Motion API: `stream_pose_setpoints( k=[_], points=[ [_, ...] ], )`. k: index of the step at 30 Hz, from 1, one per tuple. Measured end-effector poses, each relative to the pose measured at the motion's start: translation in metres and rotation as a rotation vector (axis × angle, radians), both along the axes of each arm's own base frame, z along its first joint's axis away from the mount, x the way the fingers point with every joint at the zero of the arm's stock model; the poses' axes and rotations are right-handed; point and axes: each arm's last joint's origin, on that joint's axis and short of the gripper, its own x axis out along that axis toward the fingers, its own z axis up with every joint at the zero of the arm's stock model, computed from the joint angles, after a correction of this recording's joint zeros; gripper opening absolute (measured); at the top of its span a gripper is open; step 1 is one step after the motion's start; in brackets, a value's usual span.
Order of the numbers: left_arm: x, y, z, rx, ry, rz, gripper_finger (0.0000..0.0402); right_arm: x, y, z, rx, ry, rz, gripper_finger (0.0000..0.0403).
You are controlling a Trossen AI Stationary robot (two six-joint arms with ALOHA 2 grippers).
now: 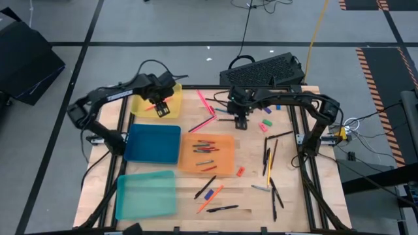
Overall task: Sort crayons/erasers/pens/pencils in bins
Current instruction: Put the black pencil into yellow bin
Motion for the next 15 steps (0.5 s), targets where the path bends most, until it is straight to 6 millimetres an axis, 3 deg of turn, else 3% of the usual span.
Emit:
stream_pose_setpoints(
  k=[9, 15],
  points=[
    [-0.001, -0.036, 0.053, 0.031, -0.450, 0.112, 0.0218, -0.016, 0.008, -0.040, -0.005, -0.053, 0.002, 0.0154],
    [0.020, -0.052, 0.075, 0.082, -0.713, 0.044, 0.0218, -0.027, 0.013, -0.052, 0.016, -0.034, -0.031, 0.0111]
  ],
)
